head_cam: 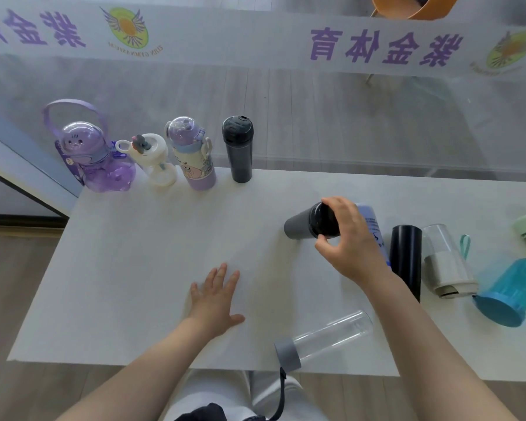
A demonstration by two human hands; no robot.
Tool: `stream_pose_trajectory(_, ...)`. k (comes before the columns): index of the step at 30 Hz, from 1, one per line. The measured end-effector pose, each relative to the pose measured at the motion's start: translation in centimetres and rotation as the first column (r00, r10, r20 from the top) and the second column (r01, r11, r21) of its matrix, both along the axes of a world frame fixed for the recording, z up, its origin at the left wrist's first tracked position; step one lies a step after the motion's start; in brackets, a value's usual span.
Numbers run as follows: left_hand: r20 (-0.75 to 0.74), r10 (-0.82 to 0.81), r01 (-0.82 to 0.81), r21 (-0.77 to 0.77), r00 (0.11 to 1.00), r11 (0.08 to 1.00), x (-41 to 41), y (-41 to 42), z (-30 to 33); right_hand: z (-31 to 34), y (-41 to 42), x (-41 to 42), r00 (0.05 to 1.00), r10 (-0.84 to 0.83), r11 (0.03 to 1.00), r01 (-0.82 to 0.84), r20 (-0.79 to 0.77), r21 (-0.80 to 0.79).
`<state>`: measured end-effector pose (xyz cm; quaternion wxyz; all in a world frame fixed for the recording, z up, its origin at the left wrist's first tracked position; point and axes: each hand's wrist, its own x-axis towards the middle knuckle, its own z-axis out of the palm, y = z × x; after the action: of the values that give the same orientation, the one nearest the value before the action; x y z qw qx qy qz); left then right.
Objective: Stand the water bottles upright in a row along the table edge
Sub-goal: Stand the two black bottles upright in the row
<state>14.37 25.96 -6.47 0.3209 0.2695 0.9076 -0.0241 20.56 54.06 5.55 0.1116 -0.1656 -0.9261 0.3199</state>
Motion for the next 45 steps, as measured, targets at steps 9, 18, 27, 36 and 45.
stream_pose_trajectory(9,-0.006,0.004,-0.004,0.003,1.0,1.0,0.0,0.0,-0.2,-1.2,-1.7,-1.6,1.0,0.01,0.998,-0.011,-0.019,-0.061)
stream_pose_trajectory(18,0.011,0.015,-0.015,0.01,1.0,1.0,0.1,0.0,0.0,-1.4,-2.9,-4.3,0.994,0.076,0.997,-0.078,-0.077,-0.02)
stream_pose_trajectory(27,-0.026,0.054,-0.053,0.032,0.998,0.998,-2.1,-0.7,0.4,-3.0,-3.1,-5.6,0.988,-0.019,0.977,-0.014,-0.155,-0.211)
stream_pose_trajectory(36,-0.002,0.12,-0.12,-0.052,0.993,0.991,-6.9,-1.5,0.7,-5.7,-5.0,-6.0,0.953,-0.293,0.804,0.2,-0.08,-0.56)
stream_pose_trajectory(45,0.007,0.139,-0.138,-0.056,0.99,0.989,-7.1,-1.6,-0.3,-9.6,-5.5,-6.4,0.936,-0.317,0.742,0.346,0.154,-0.575)
